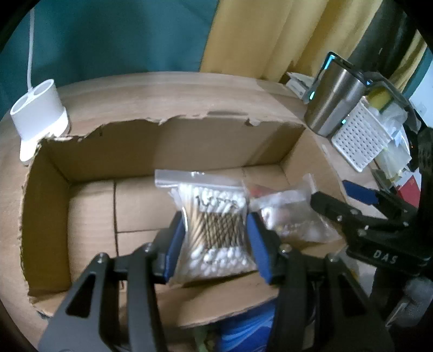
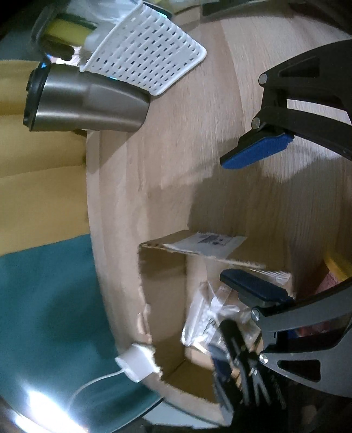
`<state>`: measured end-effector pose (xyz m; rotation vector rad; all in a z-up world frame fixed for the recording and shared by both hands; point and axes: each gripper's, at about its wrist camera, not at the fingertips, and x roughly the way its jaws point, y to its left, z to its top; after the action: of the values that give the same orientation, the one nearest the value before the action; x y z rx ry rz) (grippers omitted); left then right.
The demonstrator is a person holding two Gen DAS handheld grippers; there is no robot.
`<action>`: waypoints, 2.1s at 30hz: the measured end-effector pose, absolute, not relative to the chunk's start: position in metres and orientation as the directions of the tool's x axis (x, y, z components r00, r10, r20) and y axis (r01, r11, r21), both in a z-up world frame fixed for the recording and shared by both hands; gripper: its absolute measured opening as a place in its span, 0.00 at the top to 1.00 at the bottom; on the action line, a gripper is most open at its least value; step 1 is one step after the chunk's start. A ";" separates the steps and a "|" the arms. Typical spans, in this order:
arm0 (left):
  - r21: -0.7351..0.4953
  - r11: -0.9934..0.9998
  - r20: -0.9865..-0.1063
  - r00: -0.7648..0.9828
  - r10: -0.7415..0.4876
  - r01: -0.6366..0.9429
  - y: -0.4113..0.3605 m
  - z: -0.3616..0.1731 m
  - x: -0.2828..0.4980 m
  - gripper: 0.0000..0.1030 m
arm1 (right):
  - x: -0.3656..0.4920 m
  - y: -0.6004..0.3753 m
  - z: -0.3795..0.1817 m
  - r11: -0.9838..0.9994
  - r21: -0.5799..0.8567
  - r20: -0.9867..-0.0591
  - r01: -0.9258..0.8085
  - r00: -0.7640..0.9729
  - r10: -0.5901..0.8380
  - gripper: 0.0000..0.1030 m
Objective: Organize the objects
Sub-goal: 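Lower both bags into the box and open both tools, then grasp the blue tissue pack with the left tool while the right tool grasps the red can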
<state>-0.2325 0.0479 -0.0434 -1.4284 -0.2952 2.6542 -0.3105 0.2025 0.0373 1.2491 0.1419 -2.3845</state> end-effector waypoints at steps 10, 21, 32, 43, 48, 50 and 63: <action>-0.240 -0.971 -0.770 -0.604 0.203 -0.021 0.041 -0.025 -0.216 0.43 | -0.296 0.215 0.054 -0.904 0.127 -0.772 0.408 -0.532 -0.348 0.24; -0.240 -0.971 -0.730 -0.655 0.194 -0.020 0.029 -0.004 -0.182 0.42 | -0.263 0.215 0.075 -0.897 0.113 -0.750 0.427 -0.555 -0.359 0.24; -0.226 -0.974 -0.700 -0.691 0.181 -0.026 0.023 0.007 -0.150 0.42 | -0.236 0.212 0.085 -0.896 0.105 -0.736 0.431 -0.573 -0.362 0.24; -0.233 -0.972 -0.693 -0.697 0.185 -0.027 0.019 0.006 -0.127 0.32 | -0.216 0.211 0.084 -0.891 0.127 -0.736 0.436 -0.561 -0.380 0.23; -0.230 -0.972 -0.696 -0.692 0.190 -0.035 0.020 0.002 -0.120 0.31 | -0.210 0.211 0.081 -0.891 0.137 -0.741 0.432 -0.553 -0.382 0.13; -0.234 -0.972 -0.695 -0.692 0.194 -0.038 0.021 0.002 -0.117 0.30 | -0.207 0.210 0.079 -0.891 0.136 -0.745 0.432 -0.548 -0.380 0.13; -0.243 -0.969 -0.703 -0.682 0.205 -0.041 0.019 -0.006 -0.104 0.26 | -0.195 0.203 0.064 -0.882 0.163 -0.765 0.441 -0.508 -0.396 0.13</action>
<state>-0.1043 0.0188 -0.0058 -1.1852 -0.3144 2.7453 -0.1947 0.2028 0.0635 1.1850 0.0718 -2.3745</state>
